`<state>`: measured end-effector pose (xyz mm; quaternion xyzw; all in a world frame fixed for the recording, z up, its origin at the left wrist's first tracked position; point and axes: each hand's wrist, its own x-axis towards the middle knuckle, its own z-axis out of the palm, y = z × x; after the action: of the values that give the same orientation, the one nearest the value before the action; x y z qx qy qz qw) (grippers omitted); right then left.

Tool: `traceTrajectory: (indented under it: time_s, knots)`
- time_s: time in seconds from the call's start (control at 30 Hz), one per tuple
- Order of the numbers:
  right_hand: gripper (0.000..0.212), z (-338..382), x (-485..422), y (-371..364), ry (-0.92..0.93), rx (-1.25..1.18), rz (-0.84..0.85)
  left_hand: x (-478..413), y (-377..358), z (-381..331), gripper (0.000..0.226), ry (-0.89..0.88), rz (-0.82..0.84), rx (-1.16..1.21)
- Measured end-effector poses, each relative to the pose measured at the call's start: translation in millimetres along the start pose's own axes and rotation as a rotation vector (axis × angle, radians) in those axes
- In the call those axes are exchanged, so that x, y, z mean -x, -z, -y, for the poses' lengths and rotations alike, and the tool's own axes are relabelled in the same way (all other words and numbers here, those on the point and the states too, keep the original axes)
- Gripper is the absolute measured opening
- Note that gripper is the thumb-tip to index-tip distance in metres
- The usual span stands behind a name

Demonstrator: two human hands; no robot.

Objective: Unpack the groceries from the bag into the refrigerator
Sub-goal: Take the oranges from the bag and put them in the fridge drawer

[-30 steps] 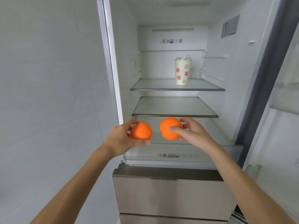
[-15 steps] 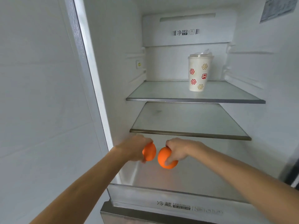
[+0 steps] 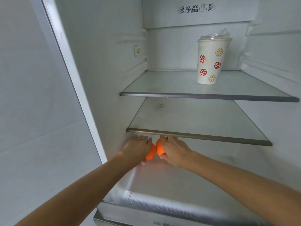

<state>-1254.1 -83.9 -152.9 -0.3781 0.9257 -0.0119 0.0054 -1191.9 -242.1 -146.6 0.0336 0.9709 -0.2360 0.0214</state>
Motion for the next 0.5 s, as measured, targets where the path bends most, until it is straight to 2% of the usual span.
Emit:
traceTrajectory:
  time_s: [0.17,0.3,0.4,0.5]
  knots:
    - [0.102,1.4,8.3,0.8,-0.015,0.039,-0.003,5.0,6.1,-0.5,0.094,0.024,-0.038,0.033]
    - [0.105,1.4,21.9,5.2,-0.068,0.069,0.073,17.3,8.2,-0.7,0.082,-0.019,-0.013,0.123]
    - [0.099,4.1,38.0,13.6,-0.088,0.086,0.075,40.9,19.4,0.2,0.068,-0.042,0.0,0.272]
    - [0.076,15.3,57.2,32.7,-0.069,0.046,0.079,74.4,32.8,4.6,0.05,-0.056,0.0,0.427]
